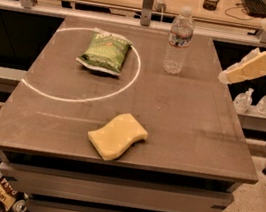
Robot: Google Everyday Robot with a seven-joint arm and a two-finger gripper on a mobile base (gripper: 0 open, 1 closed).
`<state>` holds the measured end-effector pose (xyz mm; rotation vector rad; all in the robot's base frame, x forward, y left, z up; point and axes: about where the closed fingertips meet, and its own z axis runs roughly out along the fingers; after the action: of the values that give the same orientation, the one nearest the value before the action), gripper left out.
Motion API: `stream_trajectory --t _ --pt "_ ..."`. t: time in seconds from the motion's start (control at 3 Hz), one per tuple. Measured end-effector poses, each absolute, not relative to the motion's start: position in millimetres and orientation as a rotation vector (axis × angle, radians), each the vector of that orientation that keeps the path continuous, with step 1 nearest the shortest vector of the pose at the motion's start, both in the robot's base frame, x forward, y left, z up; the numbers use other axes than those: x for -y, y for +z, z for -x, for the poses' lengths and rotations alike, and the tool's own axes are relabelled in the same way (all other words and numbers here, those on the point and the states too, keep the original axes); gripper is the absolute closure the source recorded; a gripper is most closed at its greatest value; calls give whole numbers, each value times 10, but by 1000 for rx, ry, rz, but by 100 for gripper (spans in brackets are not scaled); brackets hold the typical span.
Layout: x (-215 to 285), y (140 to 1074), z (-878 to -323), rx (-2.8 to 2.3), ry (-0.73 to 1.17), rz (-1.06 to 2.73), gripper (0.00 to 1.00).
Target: Knock water bottle over
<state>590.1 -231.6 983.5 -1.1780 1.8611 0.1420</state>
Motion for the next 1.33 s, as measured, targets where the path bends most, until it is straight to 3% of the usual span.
stream_trajectory --t 0.67,1.0,1.33 --pt "1957 9565 -6694 -1682 416 998 0" --pt "1245 9300 -7023 -1585 682 935 0" --pt "1038 9245 -7101 -1554 751 916 0"
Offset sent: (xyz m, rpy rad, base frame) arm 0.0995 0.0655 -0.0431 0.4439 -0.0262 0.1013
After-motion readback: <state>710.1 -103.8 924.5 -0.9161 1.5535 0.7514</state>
